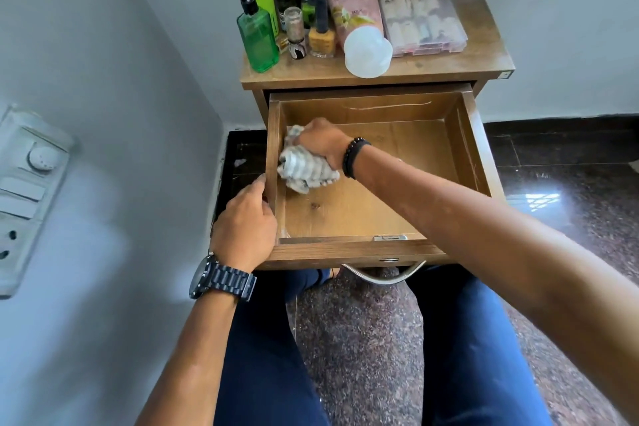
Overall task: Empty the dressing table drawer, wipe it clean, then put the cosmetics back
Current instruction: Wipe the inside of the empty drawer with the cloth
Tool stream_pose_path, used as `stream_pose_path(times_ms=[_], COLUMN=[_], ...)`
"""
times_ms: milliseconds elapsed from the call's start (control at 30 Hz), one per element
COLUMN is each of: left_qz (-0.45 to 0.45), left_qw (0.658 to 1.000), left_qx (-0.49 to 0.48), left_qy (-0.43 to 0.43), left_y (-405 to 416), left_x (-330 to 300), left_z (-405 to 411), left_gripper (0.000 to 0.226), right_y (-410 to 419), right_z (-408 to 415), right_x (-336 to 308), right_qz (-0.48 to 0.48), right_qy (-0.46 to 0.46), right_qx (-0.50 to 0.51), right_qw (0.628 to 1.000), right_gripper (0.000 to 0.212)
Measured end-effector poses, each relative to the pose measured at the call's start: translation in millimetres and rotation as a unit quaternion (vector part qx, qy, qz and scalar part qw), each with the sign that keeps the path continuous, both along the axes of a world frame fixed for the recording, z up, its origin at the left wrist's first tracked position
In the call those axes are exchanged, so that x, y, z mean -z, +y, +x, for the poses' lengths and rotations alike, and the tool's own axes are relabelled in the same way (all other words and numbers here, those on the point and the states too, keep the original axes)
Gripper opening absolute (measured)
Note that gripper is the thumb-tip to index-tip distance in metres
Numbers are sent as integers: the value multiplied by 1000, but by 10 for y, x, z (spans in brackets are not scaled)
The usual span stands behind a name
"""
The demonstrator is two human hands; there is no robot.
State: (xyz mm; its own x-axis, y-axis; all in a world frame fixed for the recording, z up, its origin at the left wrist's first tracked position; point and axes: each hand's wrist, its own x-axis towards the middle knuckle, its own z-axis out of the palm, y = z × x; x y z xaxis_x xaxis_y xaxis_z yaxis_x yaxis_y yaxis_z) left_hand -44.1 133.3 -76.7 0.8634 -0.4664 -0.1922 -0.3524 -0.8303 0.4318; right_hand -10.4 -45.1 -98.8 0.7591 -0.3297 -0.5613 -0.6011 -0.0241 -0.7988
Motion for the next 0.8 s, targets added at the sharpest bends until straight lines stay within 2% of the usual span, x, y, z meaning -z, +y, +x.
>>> stream_pose_path(times_ms=[100, 200, 333, 433, 500, 567, 633, 733, 800], left_qz=[4, 9, 6, 7, 7, 7, 8, 8, 6], left_qw=[1000, 1000, 1000, 1000, 1000, 1000, 1000, 1000, 1000], left_qx=[0, 3, 7, 6, 8, 8, 7, 7, 9], left_qy=[-3, -1, -5, -11, -18, -22, -20, -13, -9], left_y=[-3, -8, -11, -12, -10, -6, -3, -3, 0], left_x=[-9, -1, 19, 16, 15, 17, 16, 14, 20], left_z=[-17, -12, -5, -7, -9, -4, 4, -8, -17], left_gripper=[48, 48, 50, 49, 49, 49, 49, 50, 50], right_y=[-38, -15, 39, 234, 336, 338, 258, 37, -60], right_z=[221, 239, -122, -457, -539, -510, -403, -114, 97], right_x=[66, 100, 9, -60, -49, -53, -52, 22, 93], right_qz=[-25, -80, -74, -57, -69, -57, -11, 7, -6], right_qy=[-24, -29, -8, 71, 96, 104, 99, 24, -20], right_qx=[58, 37, -72, -221, -269, -237, -161, -7, 97], right_qw=[998, 996, 995, 971, 956, 964, 982, 1000, 995], right_gripper=[22, 27, 9, 8, 12, 12, 22, 22, 17])
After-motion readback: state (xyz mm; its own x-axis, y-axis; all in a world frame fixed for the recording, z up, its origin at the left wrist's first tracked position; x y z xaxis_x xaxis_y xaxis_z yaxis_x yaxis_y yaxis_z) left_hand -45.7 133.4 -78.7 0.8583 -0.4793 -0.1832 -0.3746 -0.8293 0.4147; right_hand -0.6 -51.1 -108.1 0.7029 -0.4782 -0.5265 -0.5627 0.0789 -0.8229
